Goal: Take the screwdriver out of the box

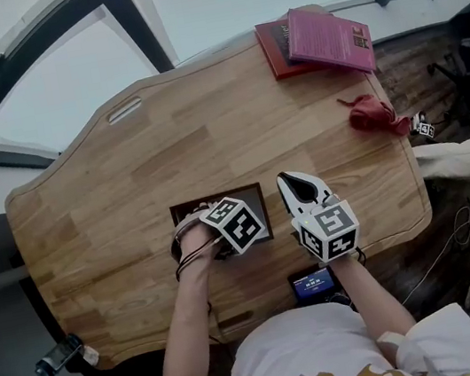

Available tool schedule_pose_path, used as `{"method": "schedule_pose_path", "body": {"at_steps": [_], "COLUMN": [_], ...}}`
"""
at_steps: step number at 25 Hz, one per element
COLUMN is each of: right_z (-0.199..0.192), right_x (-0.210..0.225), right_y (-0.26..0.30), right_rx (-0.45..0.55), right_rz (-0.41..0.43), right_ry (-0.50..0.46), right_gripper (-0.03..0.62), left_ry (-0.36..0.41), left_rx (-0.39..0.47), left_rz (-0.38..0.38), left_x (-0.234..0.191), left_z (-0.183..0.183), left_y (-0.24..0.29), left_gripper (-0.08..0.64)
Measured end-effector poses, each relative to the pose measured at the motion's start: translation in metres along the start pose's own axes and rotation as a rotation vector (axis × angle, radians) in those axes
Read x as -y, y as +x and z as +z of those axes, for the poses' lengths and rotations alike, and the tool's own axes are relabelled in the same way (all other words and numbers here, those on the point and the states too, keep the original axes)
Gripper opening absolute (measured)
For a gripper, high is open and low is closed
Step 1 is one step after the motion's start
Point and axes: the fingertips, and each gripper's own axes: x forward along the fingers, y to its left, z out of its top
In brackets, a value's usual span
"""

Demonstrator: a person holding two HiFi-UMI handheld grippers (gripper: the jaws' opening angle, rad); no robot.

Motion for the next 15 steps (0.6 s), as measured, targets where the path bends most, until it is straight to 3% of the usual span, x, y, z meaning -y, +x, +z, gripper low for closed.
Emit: {"method": "schedule_pose_path", "body": {"at_steps": [5, 15], "right_z": [0.0012, 0.001], "right_x": [-0.0018, 0.0016], "right_y": [0.0023, 0.0016], "right_rx": [0.001, 0.004], "right_rz": [0.005, 0.001], "right_ry": [0.0, 0.001], "right_gripper": [0.032, 0.032], "left_ry": [0.003, 0.015], "left_rx": [0.001, 0.003], "left_rz": [0.037, 0.042], "left_x": [-0.0051, -0.0058], "left_z": [-0.0003, -0.0003], "left_y": [0.0002, 0.0005], "left_gripper": [0.09, 0.08]}}
